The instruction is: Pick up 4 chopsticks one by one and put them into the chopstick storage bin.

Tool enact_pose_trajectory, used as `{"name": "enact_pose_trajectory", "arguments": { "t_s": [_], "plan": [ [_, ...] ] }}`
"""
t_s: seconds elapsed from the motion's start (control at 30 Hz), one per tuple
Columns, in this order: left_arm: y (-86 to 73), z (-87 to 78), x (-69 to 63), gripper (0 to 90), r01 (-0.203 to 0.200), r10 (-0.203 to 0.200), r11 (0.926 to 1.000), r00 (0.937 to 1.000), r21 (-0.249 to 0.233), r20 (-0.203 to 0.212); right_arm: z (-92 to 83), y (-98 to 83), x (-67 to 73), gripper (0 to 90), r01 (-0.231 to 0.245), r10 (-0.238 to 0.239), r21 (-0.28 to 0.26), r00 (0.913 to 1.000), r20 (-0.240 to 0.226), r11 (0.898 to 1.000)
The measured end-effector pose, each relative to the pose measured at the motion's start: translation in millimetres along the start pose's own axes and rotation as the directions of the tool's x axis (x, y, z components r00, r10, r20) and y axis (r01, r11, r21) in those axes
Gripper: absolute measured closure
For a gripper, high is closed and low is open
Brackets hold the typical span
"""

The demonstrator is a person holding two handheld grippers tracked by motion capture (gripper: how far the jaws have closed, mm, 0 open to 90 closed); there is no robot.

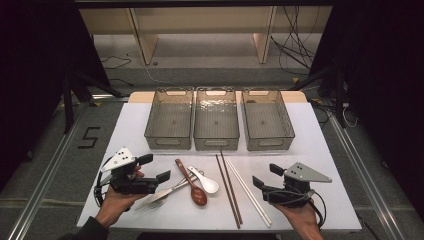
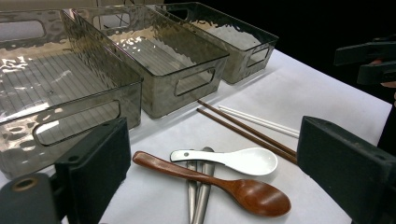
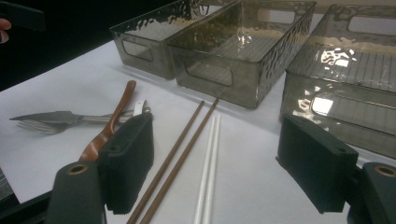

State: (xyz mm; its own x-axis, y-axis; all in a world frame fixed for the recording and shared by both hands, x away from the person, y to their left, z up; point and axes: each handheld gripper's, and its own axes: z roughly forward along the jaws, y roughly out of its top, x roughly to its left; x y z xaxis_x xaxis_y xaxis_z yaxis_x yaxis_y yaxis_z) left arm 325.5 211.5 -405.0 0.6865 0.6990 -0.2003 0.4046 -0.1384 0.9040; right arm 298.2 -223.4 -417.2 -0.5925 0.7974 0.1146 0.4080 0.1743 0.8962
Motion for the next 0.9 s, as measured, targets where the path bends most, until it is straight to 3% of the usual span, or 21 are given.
{"name": "enact_pose_trajectory", "arguments": {
  "t_s": [0.33,0.47,0.5,0.57,0.6,0.63,0.7,0.73,0.83,0.9],
  "plan": [
    [0.2,-0.3,0.7,9.4,0.001,-0.001,1.0000,1.0000,0.001,-0.003,5.4,2.1,3.1,28.4,0.016,-0.016,0.046,0.9999,0.004,0.999],
    [0.2,-0.2,1.2,9.4,0.000,0.000,1.0000,1.0000,0.001,-0.004,7.4,12.3,-0.4,30.9,0.033,-0.035,0.134,0.9992,0.017,0.990],
    [0.2,-0.2,1.2,9.4,0.003,-0.003,1.0000,1.0000,-0.001,-0.005,7.4,12.3,-0.4,30.9,0.033,-0.035,0.134,0.9992,0.017,0.990],
    [0.3,-0.5,1.2,9.4,0.003,-0.003,1.0000,1.0000,-0.003,-0.006,10.1,19.0,-1.9,33.2,0.053,-0.060,0.203,0.9979,0.026,0.978],
    [0.3,-0.7,1.2,9.4,0.004,-0.004,1.0000,1.0000,-0.004,-0.006,10.1,19.0,-1.9,33.2,0.053,-0.060,0.203,0.9979,0.026,0.978],
    [0.2,-0.6,1.6,9.4,0.003,-0.003,1.0000,1.0000,-0.002,-0.007,15.0,22.0,-2.9,34.3,0.053,-0.064,0.284,0.9975,0.031,0.957],
    [0.2,-0.4,1.6,9.4,0.005,-0.005,1.0000,1.0000,-0.004,-0.008,19.9,22.4,-3.1,36.1,0.059,-0.075,0.340,0.9967,0.033,0.939],
    [0.3,-0.5,1.7,9.4,0.005,-0.005,1.0000,1.0000,-0.003,-0.007,22.7,22.4,-3.0,36.3,0.063,-0.082,0.379,0.9961,0.032,0.923],
    [0.2,-0.4,1.5,9.4,0.004,-0.004,1.0000,1.0000,-0.003,-0.007,31.5,20.7,-4.9,38.2,0.074,-0.103,0.488,0.9941,0.033,0.870],
    [0.3,-0.4,1.6,9.4,0.004,-0.004,1.0000,1.0000,-0.004,-0.007,36.9,18.0,-5.3,39.2,0.081,-0.118,0.558,0.9925,0.032,0.826]
  ]
}}
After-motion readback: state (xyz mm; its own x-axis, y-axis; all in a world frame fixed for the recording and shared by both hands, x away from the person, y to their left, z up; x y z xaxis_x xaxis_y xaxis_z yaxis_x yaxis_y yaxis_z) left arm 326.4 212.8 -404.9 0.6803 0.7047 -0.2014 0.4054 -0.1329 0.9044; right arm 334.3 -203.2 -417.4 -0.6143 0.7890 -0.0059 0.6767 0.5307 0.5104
